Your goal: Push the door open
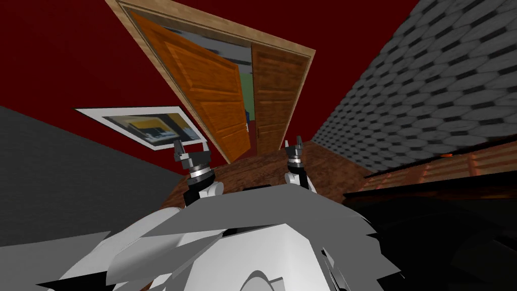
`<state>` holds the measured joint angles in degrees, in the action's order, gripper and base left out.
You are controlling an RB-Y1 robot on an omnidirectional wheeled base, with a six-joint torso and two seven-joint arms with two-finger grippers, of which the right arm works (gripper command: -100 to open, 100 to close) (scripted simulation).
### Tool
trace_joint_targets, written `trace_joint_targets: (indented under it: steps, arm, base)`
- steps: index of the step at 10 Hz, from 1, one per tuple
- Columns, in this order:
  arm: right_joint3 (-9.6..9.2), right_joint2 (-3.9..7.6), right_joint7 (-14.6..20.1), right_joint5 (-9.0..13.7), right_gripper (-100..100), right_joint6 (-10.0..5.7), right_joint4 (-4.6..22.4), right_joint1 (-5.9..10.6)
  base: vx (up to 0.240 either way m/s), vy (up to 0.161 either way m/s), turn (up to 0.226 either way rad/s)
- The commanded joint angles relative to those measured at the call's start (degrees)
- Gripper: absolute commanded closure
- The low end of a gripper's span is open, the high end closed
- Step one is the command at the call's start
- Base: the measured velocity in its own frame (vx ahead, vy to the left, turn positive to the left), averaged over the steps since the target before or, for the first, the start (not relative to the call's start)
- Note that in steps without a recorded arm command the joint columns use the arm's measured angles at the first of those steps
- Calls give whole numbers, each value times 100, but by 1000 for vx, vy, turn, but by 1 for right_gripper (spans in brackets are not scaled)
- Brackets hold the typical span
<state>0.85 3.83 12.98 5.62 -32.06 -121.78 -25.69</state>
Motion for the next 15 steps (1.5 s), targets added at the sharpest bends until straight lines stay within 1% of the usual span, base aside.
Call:
trace_joint_targets:
  steps: [1, 2, 5, 6, 8, 15]
  arm:
    - [44, 47, 152, 160, -100, -64, 168, 34]
    - [68, 76, 274, 299, -100, -137, 354, 73]
    - [108, 108, 475, 530, -100, -258, 662, 138]
    - [135, 129, 609, 684, -100, -338, 867, 181]
    - [162, 146, 746, 843, -100, -421, 1078, 226]
    - [262, 179, 1248, 1419, -100, -723, 1847, 388]
  base:
    - [118, -70, 261]
    - [119, -55, 279]
    - [89, -60, 213]
    - [136, -83, 278]
    - [111, -75, 267]
    - [73, -63, 192]
